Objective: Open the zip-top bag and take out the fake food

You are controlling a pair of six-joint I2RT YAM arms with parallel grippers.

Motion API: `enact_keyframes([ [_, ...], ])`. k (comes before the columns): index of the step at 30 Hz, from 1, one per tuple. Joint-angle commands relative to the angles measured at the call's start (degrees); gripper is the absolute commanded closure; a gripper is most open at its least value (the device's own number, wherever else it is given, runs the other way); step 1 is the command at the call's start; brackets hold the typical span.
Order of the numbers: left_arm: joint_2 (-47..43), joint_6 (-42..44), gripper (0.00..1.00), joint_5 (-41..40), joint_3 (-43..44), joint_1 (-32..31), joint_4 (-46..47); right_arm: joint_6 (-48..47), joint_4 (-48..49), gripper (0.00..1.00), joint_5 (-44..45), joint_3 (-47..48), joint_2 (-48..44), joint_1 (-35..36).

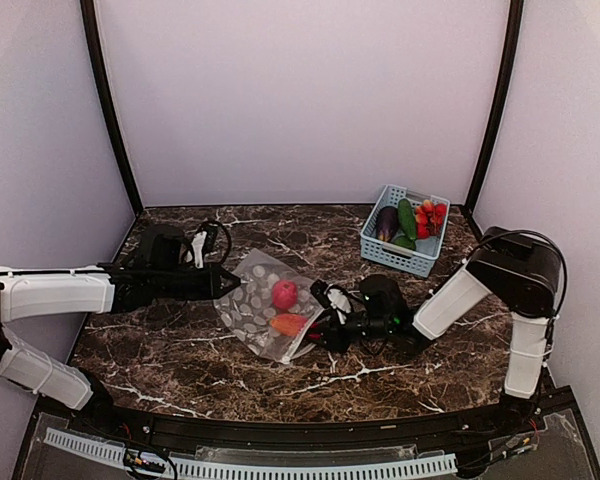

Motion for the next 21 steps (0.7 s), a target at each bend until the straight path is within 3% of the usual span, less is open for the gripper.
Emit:
enact_keyframes([
  [1, 0.2, -0.3, 0.99, -3.5, 1.4, 1.1, -2.2, 2.1, -1.5, 0.81, 1.2, -3.3, -3.6, 0.6],
  [16, 1.5, -1.7, 0.99, -3.7, 0.1, 5.0, -1.5, 3.7, -20.1, 0.84, 10.2, -11.9, -26.1, 0.2],
  [21, 1.6, -1.9, 0.99, -3.4, -0.1, 5.4, -0.9, 4.8, -27.8, 0.85, 14.2, -13.0, -33.5, -2.9],
])
